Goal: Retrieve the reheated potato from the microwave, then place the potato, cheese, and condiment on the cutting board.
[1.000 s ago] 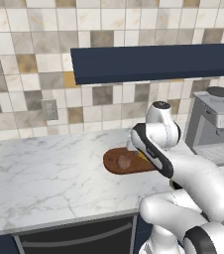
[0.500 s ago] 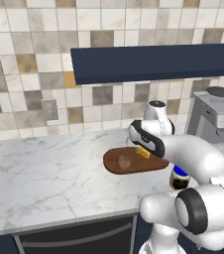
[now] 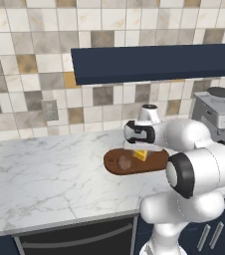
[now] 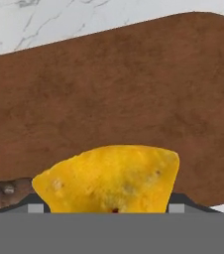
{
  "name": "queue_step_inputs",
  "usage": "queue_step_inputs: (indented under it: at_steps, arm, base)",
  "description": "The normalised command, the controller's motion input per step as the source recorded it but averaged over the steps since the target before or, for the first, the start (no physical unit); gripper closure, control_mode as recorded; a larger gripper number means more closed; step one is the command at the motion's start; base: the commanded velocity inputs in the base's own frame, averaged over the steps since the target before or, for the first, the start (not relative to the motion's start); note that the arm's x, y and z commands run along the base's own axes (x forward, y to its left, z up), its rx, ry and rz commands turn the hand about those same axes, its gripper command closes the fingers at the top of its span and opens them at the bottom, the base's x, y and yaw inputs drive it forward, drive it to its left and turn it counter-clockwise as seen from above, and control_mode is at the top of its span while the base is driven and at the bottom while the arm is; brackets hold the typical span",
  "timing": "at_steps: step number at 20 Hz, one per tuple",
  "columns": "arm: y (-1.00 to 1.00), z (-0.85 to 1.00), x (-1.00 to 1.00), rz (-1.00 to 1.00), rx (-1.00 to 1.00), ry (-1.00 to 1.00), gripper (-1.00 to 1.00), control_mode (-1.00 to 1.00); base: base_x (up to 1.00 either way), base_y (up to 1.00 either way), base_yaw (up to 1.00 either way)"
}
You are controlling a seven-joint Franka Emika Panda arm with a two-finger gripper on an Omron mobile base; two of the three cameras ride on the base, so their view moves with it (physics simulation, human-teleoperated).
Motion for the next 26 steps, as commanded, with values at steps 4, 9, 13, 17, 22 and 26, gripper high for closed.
queue_step_inputs:
  at_steps: [4, 9, 13, 17, 22, 26]
  arm:
    - [0.01, -0.27, 0.26, 0.0, 0.02, 0.07, 1.0, -1.0]
    - [0.06, -0.28, 0.13, -0.01, 0.02, 0.01, 1.0, -1.0]
    - [0.05, -0.26, 0.07, -0.01, 0.0, 0.0, 1.0, -1.0]
    - [0.01, -0.25, 0.05, -0.02, 0.0, 0.0, 1.0, -1.0]
    - [0.0, -0.21, 0.06, -0.02, 0.0, 0.0, -1.0, -1.0]
    - [0.0, -0.11, 0.0, -0.01, 0.0, 0.0, -1.0, -1.0]
  base:
    - [0.0, 0.0, 0.0]
    - [0.0, 0.0, 0.0]
    - [0.0, 0.0, 0.0]
    - [0.0, 0.0, 0.0]
    - [0.0, 0.0, 0.0]
    - [0.0, 0.0, 0.0]
